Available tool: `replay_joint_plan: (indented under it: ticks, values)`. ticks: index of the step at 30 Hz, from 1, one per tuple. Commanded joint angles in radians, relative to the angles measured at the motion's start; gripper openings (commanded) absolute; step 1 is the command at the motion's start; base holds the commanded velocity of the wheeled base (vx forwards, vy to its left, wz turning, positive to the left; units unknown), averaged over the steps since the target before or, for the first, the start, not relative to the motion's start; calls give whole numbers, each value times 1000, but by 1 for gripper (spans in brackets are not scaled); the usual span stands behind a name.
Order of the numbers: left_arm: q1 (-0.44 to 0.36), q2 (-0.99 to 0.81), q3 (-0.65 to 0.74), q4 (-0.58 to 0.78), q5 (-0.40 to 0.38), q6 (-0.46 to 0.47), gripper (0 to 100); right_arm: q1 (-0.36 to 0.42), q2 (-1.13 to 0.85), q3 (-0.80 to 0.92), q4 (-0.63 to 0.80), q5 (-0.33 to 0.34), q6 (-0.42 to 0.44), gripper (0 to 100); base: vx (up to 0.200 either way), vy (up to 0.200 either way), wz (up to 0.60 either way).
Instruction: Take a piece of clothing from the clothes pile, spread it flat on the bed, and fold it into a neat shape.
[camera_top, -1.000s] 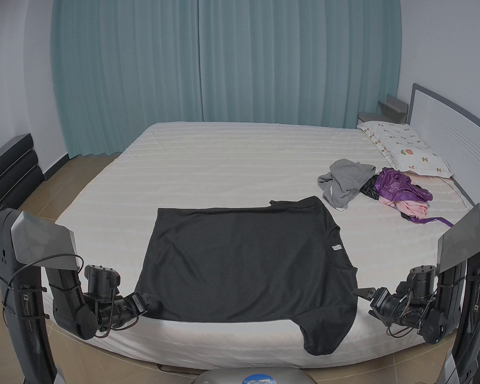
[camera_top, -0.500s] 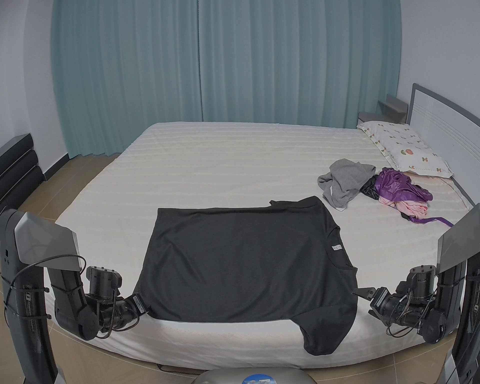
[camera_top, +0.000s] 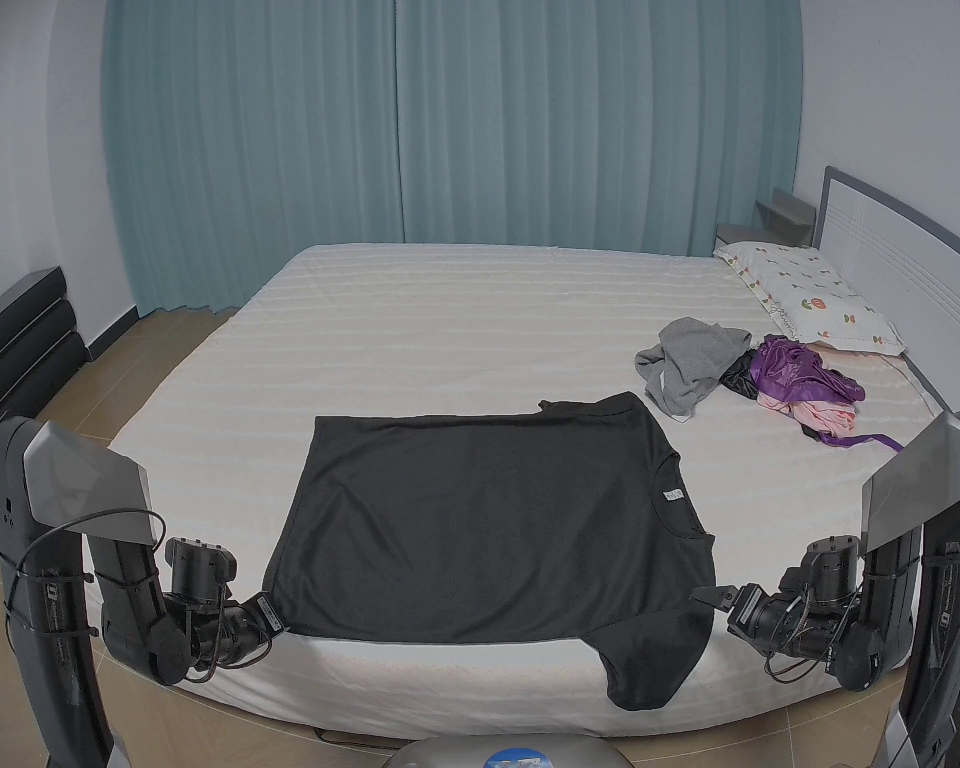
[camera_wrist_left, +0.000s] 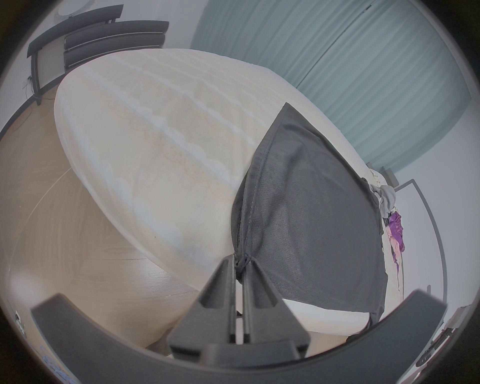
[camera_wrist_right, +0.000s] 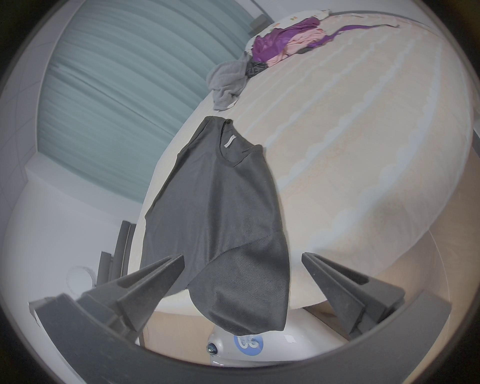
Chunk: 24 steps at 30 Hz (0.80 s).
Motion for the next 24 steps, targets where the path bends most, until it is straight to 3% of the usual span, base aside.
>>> replay_joint_plan:
  ticks: [1,21,22,24]
  values:
    - [0,-5,2,0,-2,-12,0,7,55,-35,-14,3,-38,100,0,0,0]
    - [0,-8,8,0,-3,-20,0,1,127,-138,0,-1,-169,100,0,0,0]
    - [0,-8,8,0,-3,-20,0,-1,125,-139,0,-7,-171,0,0,0,0]
    - [0,-8,8,0,-3,-20,0,-4,125,-139,-11,-11,-172,0,0,0,0]
